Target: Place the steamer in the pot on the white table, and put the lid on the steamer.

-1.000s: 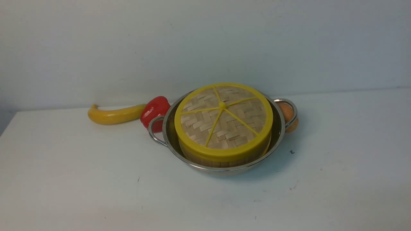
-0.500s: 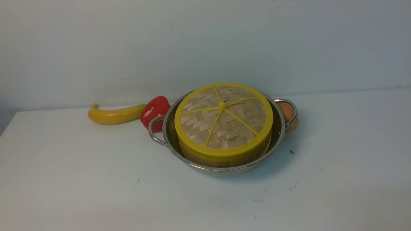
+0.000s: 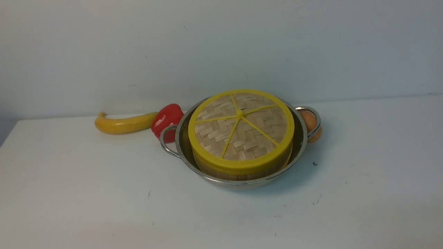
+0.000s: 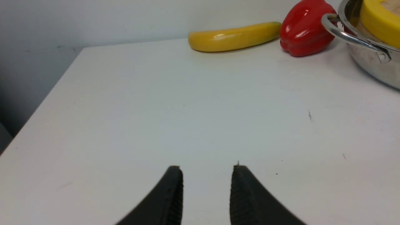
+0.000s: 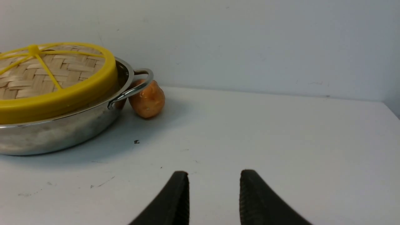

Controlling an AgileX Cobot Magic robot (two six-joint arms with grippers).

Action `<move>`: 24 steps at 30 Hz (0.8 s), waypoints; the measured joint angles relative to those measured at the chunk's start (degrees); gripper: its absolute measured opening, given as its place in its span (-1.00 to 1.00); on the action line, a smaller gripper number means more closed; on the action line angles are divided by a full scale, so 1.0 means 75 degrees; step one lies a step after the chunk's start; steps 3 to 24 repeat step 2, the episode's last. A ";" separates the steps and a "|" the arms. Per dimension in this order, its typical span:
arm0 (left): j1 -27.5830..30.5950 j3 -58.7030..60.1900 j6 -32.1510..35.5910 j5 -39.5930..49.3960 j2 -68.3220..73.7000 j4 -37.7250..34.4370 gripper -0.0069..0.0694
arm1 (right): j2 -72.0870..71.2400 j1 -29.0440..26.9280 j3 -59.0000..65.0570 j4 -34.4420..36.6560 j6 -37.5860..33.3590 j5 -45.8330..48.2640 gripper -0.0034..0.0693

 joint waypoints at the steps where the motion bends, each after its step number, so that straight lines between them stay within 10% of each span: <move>1: 0.0000 0.0000 0.0000 0.0000 0.0000 0.0000 -0.27 | 0.0000 0.0000 0.0000 0.0000 0.0000 0.0000 -0.22; 24: 0.0000 0.0000 0.0000 0.0000 0.0000 0.0000 -0.27 | 0.0000 0.0000 0.0000 0.0000 0.0000 0.0000 -0.22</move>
